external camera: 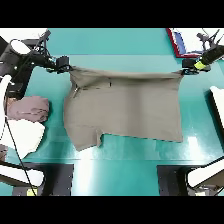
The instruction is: Fold the shirts.
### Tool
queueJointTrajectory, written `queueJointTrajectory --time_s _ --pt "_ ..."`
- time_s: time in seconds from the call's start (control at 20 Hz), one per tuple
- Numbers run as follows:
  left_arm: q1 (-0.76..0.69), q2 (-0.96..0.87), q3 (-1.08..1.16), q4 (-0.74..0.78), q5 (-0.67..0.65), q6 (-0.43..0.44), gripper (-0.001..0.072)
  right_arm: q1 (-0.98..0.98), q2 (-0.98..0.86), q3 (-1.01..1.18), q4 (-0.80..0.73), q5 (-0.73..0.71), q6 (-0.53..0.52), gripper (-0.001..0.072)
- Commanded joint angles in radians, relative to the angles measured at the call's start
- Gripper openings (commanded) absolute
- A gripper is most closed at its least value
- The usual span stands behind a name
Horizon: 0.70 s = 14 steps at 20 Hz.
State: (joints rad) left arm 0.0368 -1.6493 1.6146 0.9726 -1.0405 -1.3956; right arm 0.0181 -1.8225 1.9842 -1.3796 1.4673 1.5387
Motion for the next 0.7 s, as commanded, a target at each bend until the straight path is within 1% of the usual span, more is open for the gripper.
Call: queueJointTrajectory --time_s 0.0,0.1,0.15,0.2,0.35,0.5,0.55,0.6,0.65 --pt "0.011 -0.037 0.040 0.013 -0.018 0.038 0.0029 -0.014 -0.008 0.000 -0.001 -0.041 -0.053 0.0014" --pt "0.013 -0.037 0.038 0.035 -0.140 0.090 0.0029 -0.014 0.024 -0.031 -0.005 0.010 -0.082 0.0014" --pt "0.013 -0.037 0.033 0.071 -0.192 0.091 0.0029 -0.014 0.042 -0.072 -0.010 0.010 -0.082 0.0014" --pt "0.013 -0.037 0.022 0.103 -0.214 0.090 0.0029 -0.014 0.061 -0.127 -0.009 0.003 -0.082 0.0014" --pt "0.013 -0.037 -0.039 0.126 -0.219 0.090 0.0029 -0.011 0.113 -0.316 0.000 -0.053 -0.081 0.0014" --pt "0.013 -0.037 -0.109 0.121 -0.209 0.087 0.0031 -0.011 0.145 -0.437 0.001 -0.092 -0.071 0.0014" --pt "0.013 -0.037 -0.124 0.121 -0.212 0.068 0.0034 -0.011 0.157 -0.462 0.001 -0.106 -0.052 0.0016" --pt "0.013 -0.037 -0.130 0.121 -0.217 0.047 0.0252 -0.011 0.169 -0.480 0.001 -0.111 -0.047 0.0061" --pt "0.013 -0.037 -0.130 0.119 -0.218 0.023 0.0559 -0.011 0.182 -0.490 0.001 -0.118 -0.047 0.0286"
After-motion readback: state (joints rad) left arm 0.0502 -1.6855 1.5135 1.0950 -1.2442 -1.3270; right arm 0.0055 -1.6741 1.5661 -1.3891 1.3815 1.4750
